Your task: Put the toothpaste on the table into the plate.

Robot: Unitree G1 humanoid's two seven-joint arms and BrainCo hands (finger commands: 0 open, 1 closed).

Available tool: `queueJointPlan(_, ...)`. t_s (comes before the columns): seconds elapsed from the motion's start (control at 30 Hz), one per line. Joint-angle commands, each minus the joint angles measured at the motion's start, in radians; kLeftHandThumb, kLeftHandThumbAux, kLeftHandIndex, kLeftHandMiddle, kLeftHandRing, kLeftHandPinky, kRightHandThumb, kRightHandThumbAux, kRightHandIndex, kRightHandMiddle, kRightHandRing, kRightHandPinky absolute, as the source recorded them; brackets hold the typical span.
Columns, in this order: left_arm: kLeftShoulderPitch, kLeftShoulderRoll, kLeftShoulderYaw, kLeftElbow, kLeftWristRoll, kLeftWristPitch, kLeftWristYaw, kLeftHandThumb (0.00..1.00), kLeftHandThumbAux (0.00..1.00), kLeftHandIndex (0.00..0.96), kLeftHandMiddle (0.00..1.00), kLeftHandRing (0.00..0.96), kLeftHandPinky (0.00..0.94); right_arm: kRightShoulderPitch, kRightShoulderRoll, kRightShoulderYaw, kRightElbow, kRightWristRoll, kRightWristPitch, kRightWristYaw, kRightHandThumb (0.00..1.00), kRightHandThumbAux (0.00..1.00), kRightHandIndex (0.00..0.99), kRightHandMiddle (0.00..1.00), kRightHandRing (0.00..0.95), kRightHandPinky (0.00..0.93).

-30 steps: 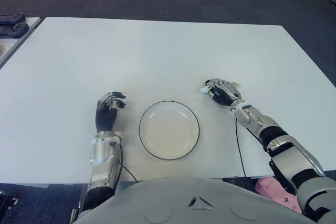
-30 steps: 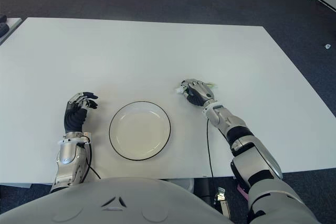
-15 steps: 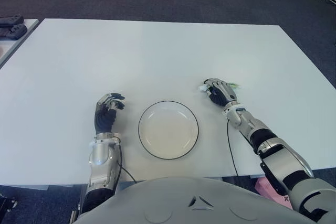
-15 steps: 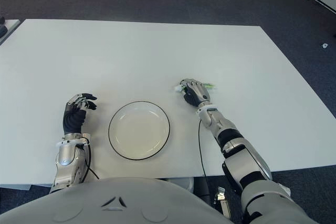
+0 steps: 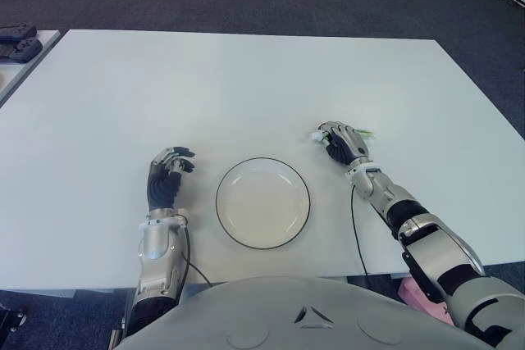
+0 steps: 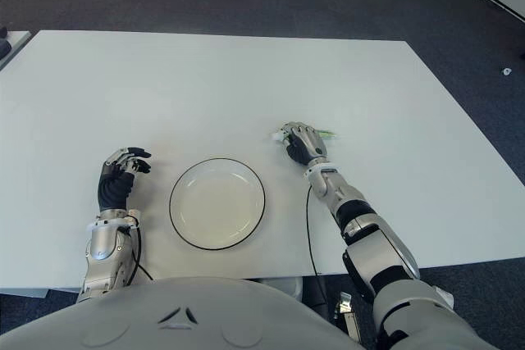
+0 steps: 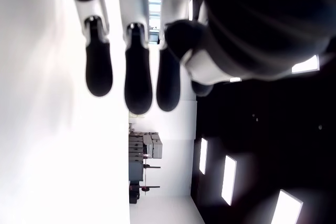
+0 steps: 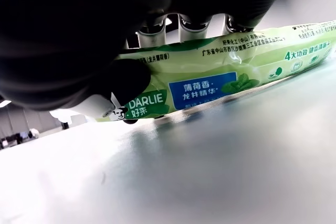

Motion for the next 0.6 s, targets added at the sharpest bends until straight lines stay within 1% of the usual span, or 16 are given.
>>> queueJointPlan(0.03, 0.055, -0.009, -0.002, 0.058, -0.003, 0.071, 0.007, 0.838, 0.676, 0.431, 0.47, 0.57, 0.539, 0.091, 0.019, 0.036, 0.101, -0.023, 0.049, 0.051, 0.896, 0.662, 0.422, 0.381, 0.45, 0.495)
queueJointPlan(0.1, 0.055, -0.01, -0.002, 0.059, -0.003, 0.071, 0.007, 0.838, 0.676, 0.432, 0.47, 0.57, 0.54, 0.09, 0.02, 0.032, 0.104, -0.018, 0.048, 0.045, 0.957, 0.669, 0.423, 0.391, 0.443, 0.482)
queueJointPlan(0.17, 0.054, -0.01, -0.001, 0.059, -0.004, 0.073, 0.007, 0.837, 0.676, 0.431, 0.47, 0.571, 0.54, 0.091, 0.022, 0.025, 0.107, -0.011, 0.045, 0.036, 0.978, 0.669, 0.427, 0.405, 0.447, 0.47)
queueJointPlan(0.3, 0.051, -0.01, 0.0, 0.061, -0.004, 0.072, 0.009, 0.837, 0.677, 0.43, 0.471, 0.571, 0.539, 0.096, 0.024, 0.006, 0.089, 0.005, 0.028, -0.003, 0.995, 0.668, 0.45, 0.433, 0.467, 0.428)
queueJointPlan(0.43, 0.048, -0.011, 0.002, 0.067, -0.005, 0.067, 0.008, 0.837, 0.677, 0.43, 0.471, 0.57, 0.534, 0.099, 0.023, -0.016, 0.032, 0.017, 0.017, -0.036, 0.998, 0.667, 0.462, 0.444, 0.472, 0.413)
queueJointPlan(0.57, 0.045, -0.01, 0.002, 0.073, -0.005, 0.061, 0.007, 0.837, 0.677, 0.429, 0.471, 0.57, 0.535, 0.099, 0.02, -0.035, -0.016, 0.024, 0.002, -0.071, 0.999, 0.667, 0.446, 0.44, 0.458, 0.443)
queueJointPlan(0.6, 0.044, -0.01, 0.002, 0.074, -0.005, 0.06, 0.007, 0.837, 0.677, 0.429, 0.471, 0.57, 0.535, 0.099, 0.019, -0.04, -0.027, 0.026, -0.004, -0.079, 0.999, 0.666, 0.441, 0.44, 0.455, 0.463)
